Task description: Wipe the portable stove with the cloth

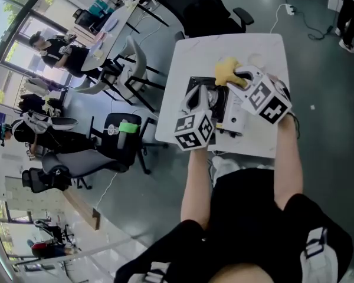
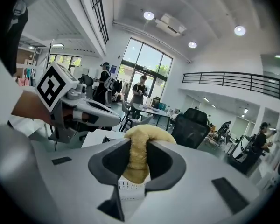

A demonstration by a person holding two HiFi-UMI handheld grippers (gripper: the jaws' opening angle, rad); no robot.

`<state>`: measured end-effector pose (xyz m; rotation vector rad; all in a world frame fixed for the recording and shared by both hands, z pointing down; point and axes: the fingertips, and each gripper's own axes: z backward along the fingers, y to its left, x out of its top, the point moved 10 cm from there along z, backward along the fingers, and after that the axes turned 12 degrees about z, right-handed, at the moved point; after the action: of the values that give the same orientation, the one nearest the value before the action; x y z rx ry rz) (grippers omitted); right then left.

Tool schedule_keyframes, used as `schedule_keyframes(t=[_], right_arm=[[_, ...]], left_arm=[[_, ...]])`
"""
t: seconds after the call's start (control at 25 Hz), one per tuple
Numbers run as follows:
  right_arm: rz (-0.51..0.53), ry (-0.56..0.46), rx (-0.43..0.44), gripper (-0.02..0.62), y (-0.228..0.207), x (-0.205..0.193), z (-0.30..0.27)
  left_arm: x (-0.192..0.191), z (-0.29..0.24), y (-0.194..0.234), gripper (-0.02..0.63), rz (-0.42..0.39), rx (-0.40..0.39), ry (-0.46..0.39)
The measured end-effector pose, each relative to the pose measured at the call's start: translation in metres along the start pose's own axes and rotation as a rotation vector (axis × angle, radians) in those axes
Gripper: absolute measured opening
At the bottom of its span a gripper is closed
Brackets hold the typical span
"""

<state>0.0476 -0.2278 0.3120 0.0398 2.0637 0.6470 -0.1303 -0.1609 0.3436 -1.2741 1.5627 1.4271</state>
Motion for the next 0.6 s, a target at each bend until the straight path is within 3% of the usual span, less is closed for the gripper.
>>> schedule_keyframes(t=[0.32, 0.6], right_arm=[[-0.067, -0.022, -0.039, 0.083, 0.001, -0.007, -0.014], [-0.073, -0.010, -0.042, 0.083, 0.004, -0.010, -0.016]], left_arm=[[-0.001, 0.004, 0.012, -0.006, 0.002, 0.025, -0.015], [-0.007, -0.003, -0.001, -0.006, -0.003, -0.004, 0.008]])
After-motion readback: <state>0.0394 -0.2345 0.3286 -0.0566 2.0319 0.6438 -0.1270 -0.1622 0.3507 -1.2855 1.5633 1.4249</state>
